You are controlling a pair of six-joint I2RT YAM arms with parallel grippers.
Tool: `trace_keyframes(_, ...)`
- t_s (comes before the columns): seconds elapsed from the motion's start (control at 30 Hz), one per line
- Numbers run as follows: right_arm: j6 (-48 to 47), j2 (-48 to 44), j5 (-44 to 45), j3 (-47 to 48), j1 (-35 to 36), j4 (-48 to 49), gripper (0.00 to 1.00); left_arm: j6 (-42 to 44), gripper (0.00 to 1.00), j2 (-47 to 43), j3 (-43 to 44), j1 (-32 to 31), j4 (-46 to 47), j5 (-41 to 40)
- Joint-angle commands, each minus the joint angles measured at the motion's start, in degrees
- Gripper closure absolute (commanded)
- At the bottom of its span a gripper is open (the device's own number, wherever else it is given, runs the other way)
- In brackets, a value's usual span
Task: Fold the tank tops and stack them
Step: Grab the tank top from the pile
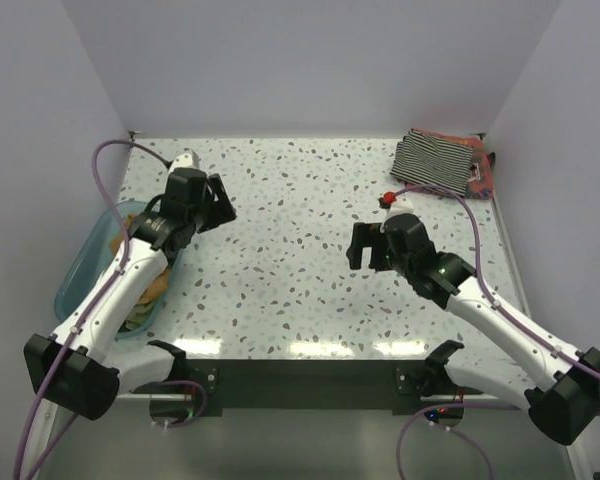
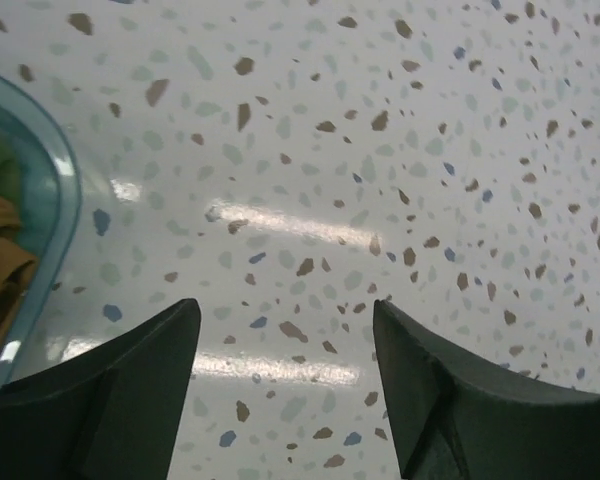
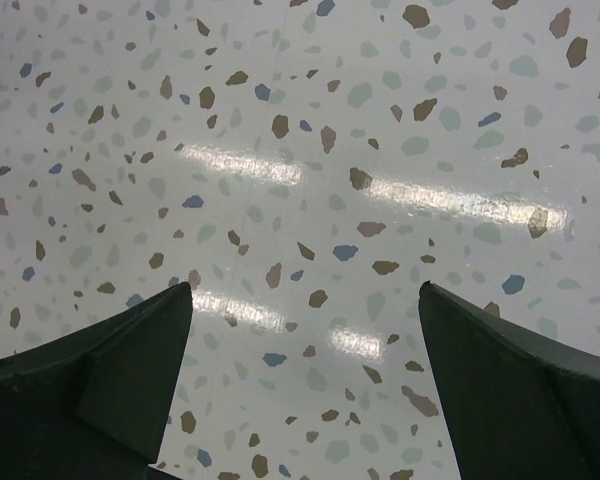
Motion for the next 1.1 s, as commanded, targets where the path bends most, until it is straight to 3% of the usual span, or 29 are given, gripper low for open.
trace_keyframes(0.0, -1.47, 1.29, -2.86, 2.0, -0.08, 0.92, 0.01, -9.62, 0.2, 1.77, 6.35, 4.77, -13.09, -18.31)
trace_keyframes(0.1, -1.39, 2.79, -5.4, 2.35, -0.17, 1.19, 0.01, -10.79, 0.18, 0.89, 3.92, 11.45, -14.78, -17.57)
trace_keyframes(0.13, -1.39, 3.67, -6.03, 2.43, -0.08, 1.28, 0.01, -10.62, 0.18, 0.19, 2.85, 16.53, -14.26, -16.69)
trace_keyframes(0.3, -1.04, 4.55, -8.31, 1.47, -0.08, 2.6, 0.01, -7.63, 0.17, 1.85, -3.38, 29.83, -7.41, -10.2)
trace_keyframes(0.53, -0.77, 4.64, -9.02, 0.5, -0.08, 3.48, 0.01, -8.51, 0.2, 10.46, -4.98, 32.39, -1.62, -12.11)
trace_keyframes(0.67, -0.33, 4.55, -9.11, 0.24, 0.01, 3.83, 0.01, -7.11, 0.44, 12.05, -5.51, 32.92, -0.02, -11.67)
trace_keyframes(0.7, -0.42, 4.47, -9.2, 0.24, -0.08, 3.74, 0.01, -6.66, 0.59, 12.14, -5.25, 33.01, -0.1, -11.93)
trace_keyframes(0.73, -0.42, 4.38, -9.11, 0.33, -0.08, 3.74, 0.01, -6.4, 0.66, 11.62, -4.9, 33.19, -0.8, -12.11)
trace_keyframes(0.77, -0.51, 4.29, -8.93, 0.41, -0.08, 3.65, 0.01, -5.18, 0.84, 11.09, -4.11, 33.19, -0.98, -12.55)
trace_keyframes(0.83, -0.42, 4.29, -8.58, 0.41, -0.08, 3.56, 0.01, -4.29, 1.0, 8.73, -2.97, 33.19, -1.68, -13.08)
trace_keyframes(1.07, -0.51, 4.64, -8.58, 3.66, -0.08, 2.51, 0.01, 1.15, 1.0, -0.33, 7.31, 33.19, -0.2, -8.43)
